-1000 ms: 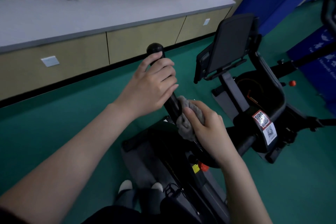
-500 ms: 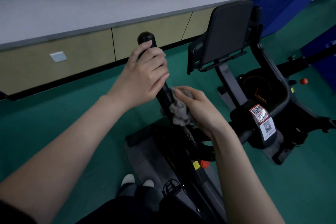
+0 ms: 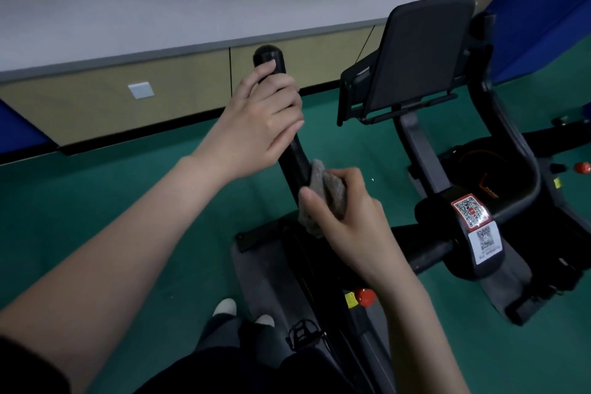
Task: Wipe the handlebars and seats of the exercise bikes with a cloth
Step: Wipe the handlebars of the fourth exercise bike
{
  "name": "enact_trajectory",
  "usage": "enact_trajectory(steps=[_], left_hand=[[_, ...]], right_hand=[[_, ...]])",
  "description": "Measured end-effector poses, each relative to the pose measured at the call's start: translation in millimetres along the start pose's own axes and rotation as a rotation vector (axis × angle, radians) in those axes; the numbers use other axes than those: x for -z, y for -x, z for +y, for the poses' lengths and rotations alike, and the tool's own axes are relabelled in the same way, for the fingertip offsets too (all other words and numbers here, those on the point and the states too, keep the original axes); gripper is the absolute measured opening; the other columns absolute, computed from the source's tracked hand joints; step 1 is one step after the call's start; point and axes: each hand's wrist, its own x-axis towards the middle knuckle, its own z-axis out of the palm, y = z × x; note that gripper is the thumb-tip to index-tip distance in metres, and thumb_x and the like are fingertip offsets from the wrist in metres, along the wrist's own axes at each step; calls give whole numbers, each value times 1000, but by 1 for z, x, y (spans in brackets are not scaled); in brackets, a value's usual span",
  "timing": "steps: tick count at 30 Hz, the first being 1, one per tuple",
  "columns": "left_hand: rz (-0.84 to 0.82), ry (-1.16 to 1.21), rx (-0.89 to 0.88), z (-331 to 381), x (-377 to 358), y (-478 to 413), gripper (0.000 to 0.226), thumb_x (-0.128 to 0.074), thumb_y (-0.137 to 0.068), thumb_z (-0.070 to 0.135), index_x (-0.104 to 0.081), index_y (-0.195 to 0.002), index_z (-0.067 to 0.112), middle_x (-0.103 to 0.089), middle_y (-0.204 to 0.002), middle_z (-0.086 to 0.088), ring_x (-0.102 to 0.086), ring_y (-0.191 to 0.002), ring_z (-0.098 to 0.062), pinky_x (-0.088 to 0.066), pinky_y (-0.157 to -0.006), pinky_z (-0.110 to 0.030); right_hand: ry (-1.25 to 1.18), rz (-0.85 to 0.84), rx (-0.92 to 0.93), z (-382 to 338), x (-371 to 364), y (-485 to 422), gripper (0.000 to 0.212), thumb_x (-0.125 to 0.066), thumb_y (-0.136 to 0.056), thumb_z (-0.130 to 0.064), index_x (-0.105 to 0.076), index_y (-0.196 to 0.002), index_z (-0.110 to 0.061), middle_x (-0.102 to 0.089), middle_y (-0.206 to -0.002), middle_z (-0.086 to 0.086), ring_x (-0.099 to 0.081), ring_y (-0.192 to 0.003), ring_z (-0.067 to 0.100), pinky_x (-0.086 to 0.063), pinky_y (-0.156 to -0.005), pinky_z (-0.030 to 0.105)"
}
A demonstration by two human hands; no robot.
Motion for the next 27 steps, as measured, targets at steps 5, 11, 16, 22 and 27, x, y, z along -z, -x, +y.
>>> enact_trajectory(steps=[5, 11, 16, 22, 27], left_hand=[[15, -13, -10, -1, -1, -1, 25, -46, -97, 19, -66, -87, 9, -64, -95, -3, -50, -113, -24, -12, -116, -39], [40, 4, -51, -7, -5, -2, 28, -44, -98, 20, -66, -88, 8, -63, -94, -3, -48, -111, -22, -17, -114, -41], [62, -2, -150, -18, -6, -4, 31, -40, -100, 24, -66, -88, 10, -64, -93, -1, -56, -109, -24, -20, -112, -41], [120, 50, -212, -27, -12, -6, 32, -40, -99, 26, -65, -82, 15, -64, -91, 1, -51, -108, -20, -14, -111, -35], [155, 110, -263, -31, -19, -6, 30, -42, -99, 25, -65, -83, 14, -65, -92, 0, -57, -106, -22, -20, -109, -37]], right_hand=[[121, 79, 47, 7, 4, 22, 39, -62, -87, -47, -56, -117, -23, -69, -94, -5, -62, -84, 6, -44, -65, 10], [199, 261, 64, -14, -27, 13, 44, -58, -93, -34, -52, -131, -13, -64, -119, 6, -60, -106, 23, -40, -82, 23], [238, 340, 24, -38, -41, -12, 38, -56, -94, -31, -52, -129, -15, -65, -109, 5, -61, -98, 26, -47, -82, 40], [259, 486, -127, -44, -49, 10, 29, -58, -94, -26, -58, -122, -16, -67, -104, 1, -63, -93, 14, -45, -79, 20], [365, 821, -235, -43, -85, 38, 32, -59, -91, -15, -61, -120, -3, -63, -111, 9, -55, -105, 20, -35, -92, 16]])
